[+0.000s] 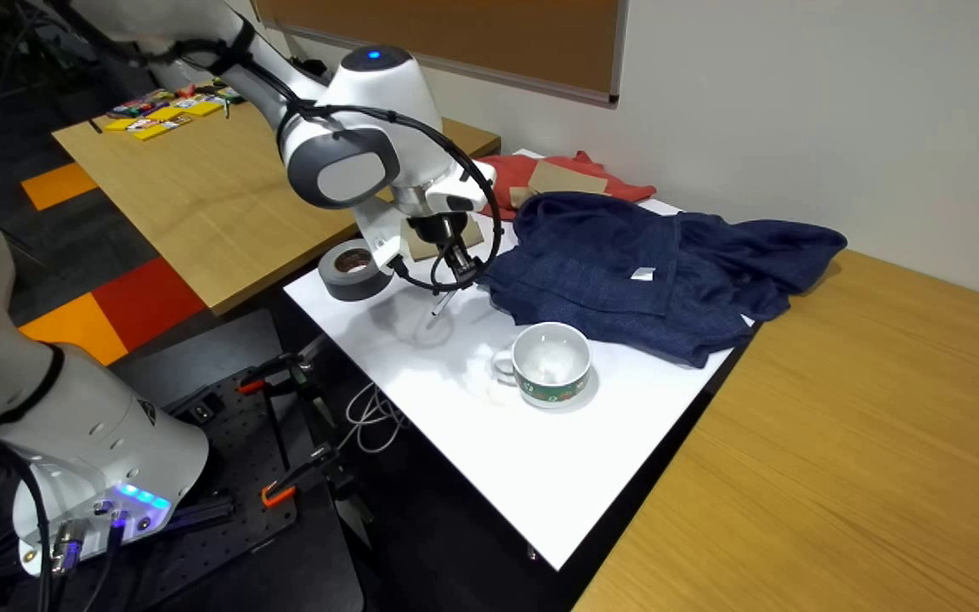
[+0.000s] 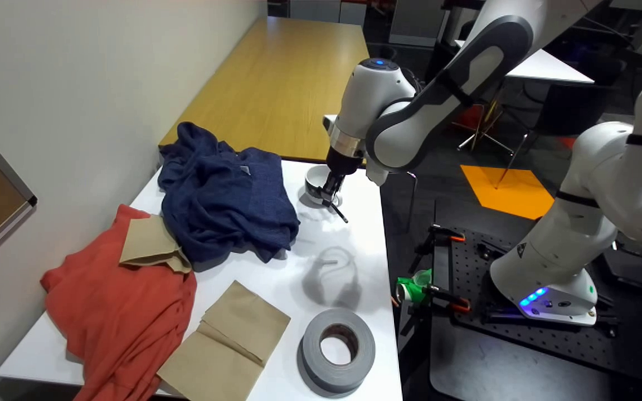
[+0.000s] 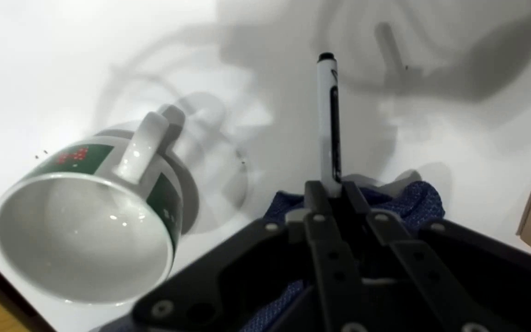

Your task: Remove the marker from the mug cup and place it on the table

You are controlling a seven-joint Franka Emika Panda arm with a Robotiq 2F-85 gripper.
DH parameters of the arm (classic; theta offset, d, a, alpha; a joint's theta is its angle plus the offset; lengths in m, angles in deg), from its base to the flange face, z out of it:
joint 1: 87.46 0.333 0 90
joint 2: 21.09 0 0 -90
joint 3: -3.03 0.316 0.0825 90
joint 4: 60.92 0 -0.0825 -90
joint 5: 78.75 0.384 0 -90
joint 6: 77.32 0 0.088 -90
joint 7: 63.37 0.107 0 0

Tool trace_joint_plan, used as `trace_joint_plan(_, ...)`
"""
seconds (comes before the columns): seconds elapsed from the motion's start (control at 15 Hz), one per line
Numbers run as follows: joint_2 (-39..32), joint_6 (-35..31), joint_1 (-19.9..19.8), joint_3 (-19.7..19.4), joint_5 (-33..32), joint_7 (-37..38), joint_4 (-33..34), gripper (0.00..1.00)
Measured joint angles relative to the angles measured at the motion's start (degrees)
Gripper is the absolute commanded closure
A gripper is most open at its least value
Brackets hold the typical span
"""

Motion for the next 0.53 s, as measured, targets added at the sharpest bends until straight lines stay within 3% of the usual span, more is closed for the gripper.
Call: trace_joint_plan(0.53,-10.0,0.9,-1.8,-1.1,-7.7,0.0,3.1,0.97)
